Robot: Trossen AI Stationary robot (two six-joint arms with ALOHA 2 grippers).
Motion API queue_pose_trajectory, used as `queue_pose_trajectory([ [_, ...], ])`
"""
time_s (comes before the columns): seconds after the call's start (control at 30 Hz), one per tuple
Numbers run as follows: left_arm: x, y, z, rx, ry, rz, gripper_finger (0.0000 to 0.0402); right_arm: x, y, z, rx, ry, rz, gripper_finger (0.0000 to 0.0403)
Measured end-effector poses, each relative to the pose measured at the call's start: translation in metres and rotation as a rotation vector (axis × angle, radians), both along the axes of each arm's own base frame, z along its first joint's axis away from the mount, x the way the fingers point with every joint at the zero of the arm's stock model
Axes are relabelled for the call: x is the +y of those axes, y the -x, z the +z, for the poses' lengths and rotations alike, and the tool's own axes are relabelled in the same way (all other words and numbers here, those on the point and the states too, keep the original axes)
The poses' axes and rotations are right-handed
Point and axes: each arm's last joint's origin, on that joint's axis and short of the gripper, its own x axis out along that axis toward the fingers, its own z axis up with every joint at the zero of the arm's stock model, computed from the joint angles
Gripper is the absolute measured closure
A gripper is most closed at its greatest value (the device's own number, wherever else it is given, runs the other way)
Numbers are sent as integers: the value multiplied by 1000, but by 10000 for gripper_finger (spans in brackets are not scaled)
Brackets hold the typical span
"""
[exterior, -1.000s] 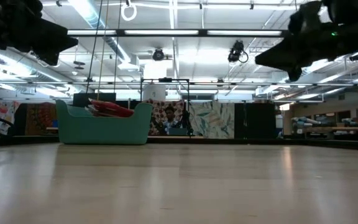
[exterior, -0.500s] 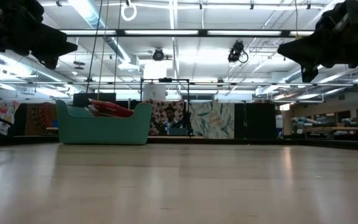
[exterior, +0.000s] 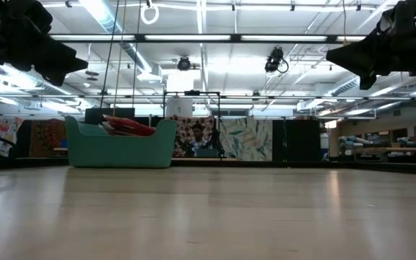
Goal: Sort popcorn bags into baskets
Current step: Return to Home Position
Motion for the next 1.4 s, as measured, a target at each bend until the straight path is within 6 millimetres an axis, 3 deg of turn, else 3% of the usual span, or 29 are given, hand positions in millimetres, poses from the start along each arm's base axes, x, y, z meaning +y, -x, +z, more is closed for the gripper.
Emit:
queue_pose_trajectory([
  [0.17, 0, 0, 4, -40, -34, 2, 237, 0, 0, 0, 5, 16, 2, 359],
  [0.5, 4, 0, 9, -52, -263, 115, 237, 0, 0, 0, 5, 17, 4, 357],
  [1.4, 4, 0, 9, -52, -270, 112, 237, 0, 0, 0, 5, 17, 5, 354],
])
